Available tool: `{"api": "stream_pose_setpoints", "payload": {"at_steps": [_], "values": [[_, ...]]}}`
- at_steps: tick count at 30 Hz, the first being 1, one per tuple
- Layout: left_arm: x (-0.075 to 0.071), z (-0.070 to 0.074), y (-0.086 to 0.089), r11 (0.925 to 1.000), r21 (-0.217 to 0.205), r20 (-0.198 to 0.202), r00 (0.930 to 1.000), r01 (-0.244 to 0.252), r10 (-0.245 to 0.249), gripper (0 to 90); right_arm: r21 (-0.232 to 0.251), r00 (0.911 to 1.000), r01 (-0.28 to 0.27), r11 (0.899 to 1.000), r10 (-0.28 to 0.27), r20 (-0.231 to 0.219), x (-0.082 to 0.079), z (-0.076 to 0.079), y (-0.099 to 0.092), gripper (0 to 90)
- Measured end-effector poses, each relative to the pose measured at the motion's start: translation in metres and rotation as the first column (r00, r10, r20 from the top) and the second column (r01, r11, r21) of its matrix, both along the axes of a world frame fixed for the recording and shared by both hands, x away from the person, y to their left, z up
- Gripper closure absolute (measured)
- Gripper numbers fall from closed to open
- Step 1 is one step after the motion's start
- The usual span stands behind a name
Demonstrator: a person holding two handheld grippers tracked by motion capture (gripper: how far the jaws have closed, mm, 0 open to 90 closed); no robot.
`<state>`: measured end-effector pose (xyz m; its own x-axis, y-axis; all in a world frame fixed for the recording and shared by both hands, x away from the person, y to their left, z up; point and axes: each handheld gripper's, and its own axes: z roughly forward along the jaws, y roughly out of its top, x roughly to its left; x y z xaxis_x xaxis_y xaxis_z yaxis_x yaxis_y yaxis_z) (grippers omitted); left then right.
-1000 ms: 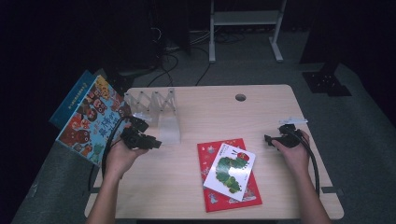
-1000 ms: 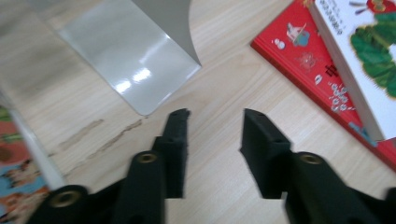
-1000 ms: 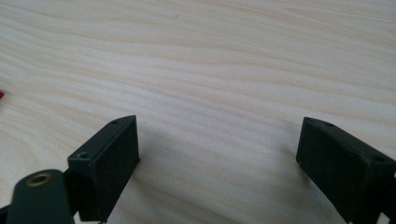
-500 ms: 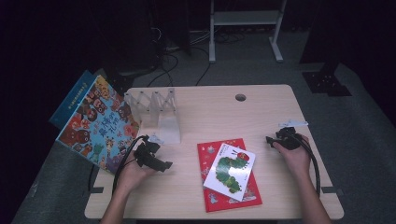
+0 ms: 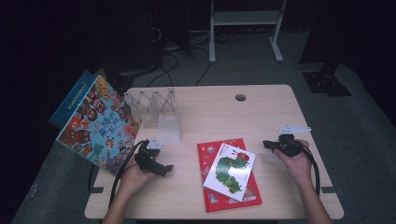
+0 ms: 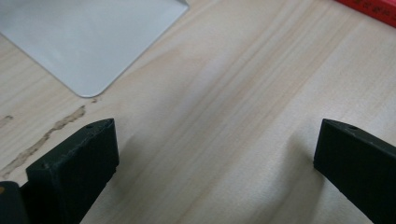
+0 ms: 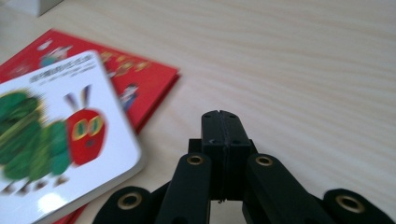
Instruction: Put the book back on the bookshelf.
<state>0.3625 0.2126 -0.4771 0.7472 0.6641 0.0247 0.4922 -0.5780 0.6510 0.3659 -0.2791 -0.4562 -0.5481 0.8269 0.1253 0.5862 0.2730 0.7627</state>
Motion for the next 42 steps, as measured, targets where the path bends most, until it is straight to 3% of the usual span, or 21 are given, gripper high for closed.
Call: {"api": "stream_pose_setpoints", "payload": {"at_steps": [2,10,15,25,26,27,29,32,33,35,36,38,42], "values": [[0.000,-0.001,0.001,0.9999,-0.010,0.008,1.0000,0.005,-0.005,0.0,-0.016,0.9980,-0.058,0.998,0.058,-0.024,-0.007,0.000,0.007,89.7],[-0.002,-0.006,0.004,0.9980,-0.059,0.053,0.9984,0.024,-0.020,0.0,-0.014,0.9901,-0.138,0.990,0.138,-0.027,-0.022,0.003,0.020,89.7],[-0.002,-0.006,0.004,0.9979,-0.061,0.055,0.9983,0.022,-0.018,0.0,0.017,0.9840,-0.172,0.985,0.173,-0.043,-0.036,0.003,0.023,89.6],[-0.002,-0.007,0.003,0.9976,-0.066,0.056,0.9983,0.023,-0.020,0.0,0.077,0.9608,-0.271,0.959,0.275,-0.039,-0.069,0.001,0.028,89.6],[-0.002,-0.007,0.003,0.9976,-0.066,0.056,0.9983,0.023,-0.019,0.0,0.080,0.9574,-0.282,0.956,0.286,-0.042,-0.072,0.000,0.029,89.6],[-0.002,-0.007,0.003,0.9976,-0.066,0.056,0.9983,0.023,-0.020,0.0,0.090,0.9485,-0.306,0.948,0.312,-0.056,-0.079,-0.002,0.031,89.6],[-0.002,-0.007,0.003,0.9976,-0.065,0.056,0.9983,0.023,-0.020,0.0,0.090,0.9457,-0.314,0.945,0.320,-0.059,-0.082,-0.003,0.032,89.6],[-0.001,-0.007,0.003,0.9977,-0.065,0.056,0.9982,0.023,-0.019,0.0,0.093,0.9330,-0.346,0.934,0.353,-0.071,-0.091,-0.008,0.036,89.6],[-0.001,-0.007,0.004,0.9977,-0.064,0.056,0.9983,0.020,-0.016,0.0,0.100,0.9226,-0.372,0.923,0.379,-0.071,-0.093,-0.008,0.039,89.6],[-0.001,-0.006,0.004,0.9978,-0.064,0.056,0.9983,0.020,-0.016,0.0,0.098,0.9109,-0.399,0.912,0.406,-0.072,-0.094,-0.006,0.044,89.7],[-0.001,-0.006,0.004,0.9978,-0.064,0.056,0.9983,0.020,-0.016,0.0,0.098,0.9109,-0.399,0.912,0.406,-0.072,-0.094,-0.006,0.044,89.7],[-0.001,-0.006,0.004,0.9978,-0.064,0.056,0.9983,0.020,-0.016,0.0,0.096,0.8977,-0.426,0.900,0.434,-0.079,-0.096,-0.007,0.050,89.7],[-0.001,-0.007,0.004,0.9977,-0.064,0.056,0.9983,0.021,-0.017,0.0,0.090,0.8902,-0.441,0.893,0.448,-0.082,-0.096,-0.009,0.056,89.7]]}}
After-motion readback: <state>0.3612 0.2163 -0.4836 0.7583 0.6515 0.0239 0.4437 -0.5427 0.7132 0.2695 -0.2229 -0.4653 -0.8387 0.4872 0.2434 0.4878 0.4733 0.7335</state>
